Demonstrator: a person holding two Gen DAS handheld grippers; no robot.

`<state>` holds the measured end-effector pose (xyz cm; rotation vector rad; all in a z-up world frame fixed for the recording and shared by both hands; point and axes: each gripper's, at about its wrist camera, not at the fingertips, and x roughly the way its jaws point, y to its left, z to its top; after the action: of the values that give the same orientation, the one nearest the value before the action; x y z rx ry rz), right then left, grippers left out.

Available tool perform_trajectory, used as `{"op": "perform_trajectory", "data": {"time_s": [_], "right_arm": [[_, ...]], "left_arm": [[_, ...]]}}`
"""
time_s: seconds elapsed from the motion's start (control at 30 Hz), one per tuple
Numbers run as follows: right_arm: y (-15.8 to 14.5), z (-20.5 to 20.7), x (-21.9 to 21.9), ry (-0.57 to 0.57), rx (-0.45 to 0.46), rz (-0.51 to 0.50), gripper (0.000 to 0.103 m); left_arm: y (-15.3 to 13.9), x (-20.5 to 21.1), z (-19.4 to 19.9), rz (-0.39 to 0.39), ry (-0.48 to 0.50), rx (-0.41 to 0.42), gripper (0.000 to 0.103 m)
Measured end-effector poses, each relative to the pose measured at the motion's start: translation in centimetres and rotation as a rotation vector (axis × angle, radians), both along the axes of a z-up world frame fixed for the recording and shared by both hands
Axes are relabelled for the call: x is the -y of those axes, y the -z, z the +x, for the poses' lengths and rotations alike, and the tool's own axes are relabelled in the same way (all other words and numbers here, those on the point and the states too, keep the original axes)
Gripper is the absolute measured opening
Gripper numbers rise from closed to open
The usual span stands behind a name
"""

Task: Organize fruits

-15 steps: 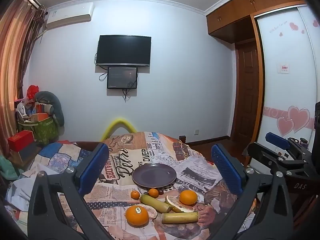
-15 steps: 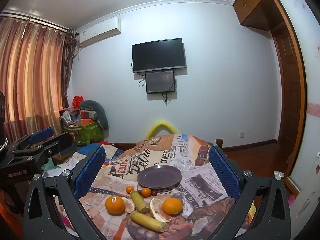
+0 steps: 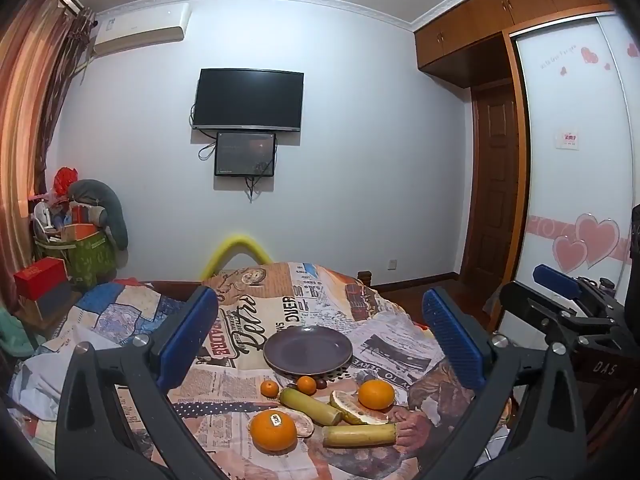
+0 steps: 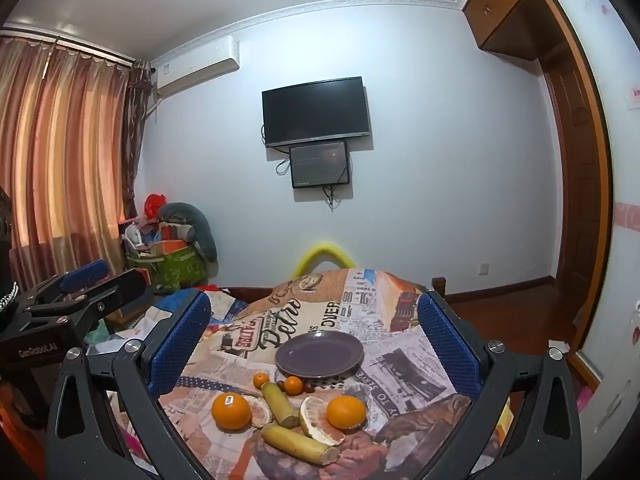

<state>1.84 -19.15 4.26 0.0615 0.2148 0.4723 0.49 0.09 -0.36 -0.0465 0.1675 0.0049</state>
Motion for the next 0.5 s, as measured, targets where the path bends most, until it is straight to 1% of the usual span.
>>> {"op": "perform_trajectory", "data": {"time_s": [0.17, 0.5], "right_arm": [[-0.4, -0.11, 0.07, 0.0, -0.003, 0.007, 0.103], [-0.28, 0.01, 0.38, -0.002, -0.005, 0.013, 0.103]], "left_arm": [[0.2, 0.02, 0.21, -0.005, 0.006, -0.006, 0.103], [0.25, -0.03, 0.35, -0.007, 0.003, -0.008, 0.103]]}}
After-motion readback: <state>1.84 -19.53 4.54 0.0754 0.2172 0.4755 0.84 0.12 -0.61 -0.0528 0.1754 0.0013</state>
